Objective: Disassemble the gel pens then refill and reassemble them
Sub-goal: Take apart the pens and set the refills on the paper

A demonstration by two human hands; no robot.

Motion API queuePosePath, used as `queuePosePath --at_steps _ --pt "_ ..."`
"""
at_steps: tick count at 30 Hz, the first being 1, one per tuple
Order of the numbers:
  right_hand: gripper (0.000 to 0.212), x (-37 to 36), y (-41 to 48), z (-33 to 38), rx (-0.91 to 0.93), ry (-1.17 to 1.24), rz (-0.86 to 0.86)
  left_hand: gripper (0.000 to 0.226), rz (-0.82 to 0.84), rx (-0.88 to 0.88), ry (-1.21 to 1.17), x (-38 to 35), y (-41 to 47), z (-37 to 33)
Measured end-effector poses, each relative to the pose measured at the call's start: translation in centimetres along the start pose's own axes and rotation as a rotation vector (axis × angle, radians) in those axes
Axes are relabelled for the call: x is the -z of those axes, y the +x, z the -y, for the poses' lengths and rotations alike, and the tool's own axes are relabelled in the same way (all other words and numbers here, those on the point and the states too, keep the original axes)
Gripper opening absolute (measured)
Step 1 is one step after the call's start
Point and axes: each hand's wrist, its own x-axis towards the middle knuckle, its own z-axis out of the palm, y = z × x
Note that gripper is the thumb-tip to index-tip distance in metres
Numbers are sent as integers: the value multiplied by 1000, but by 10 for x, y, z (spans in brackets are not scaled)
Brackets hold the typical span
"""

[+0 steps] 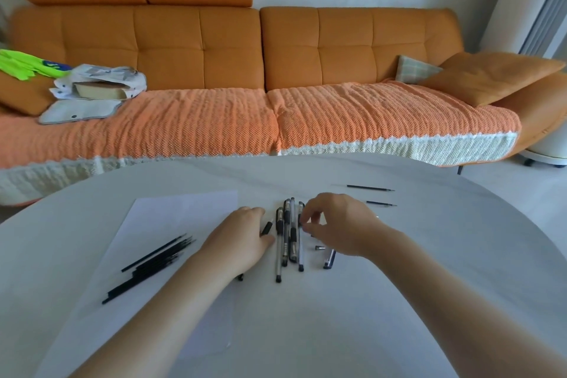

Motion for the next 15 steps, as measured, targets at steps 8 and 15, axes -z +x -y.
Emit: queuePosePath --at_steps 8,15 --pt "38 -15 15 -10 191 -267 -69 45 -48 -15 -25 1 -2 -8" --pt "41 -16 15 -10 308 -500 -116 40 -62 -84 -11 -6 -4 -18"
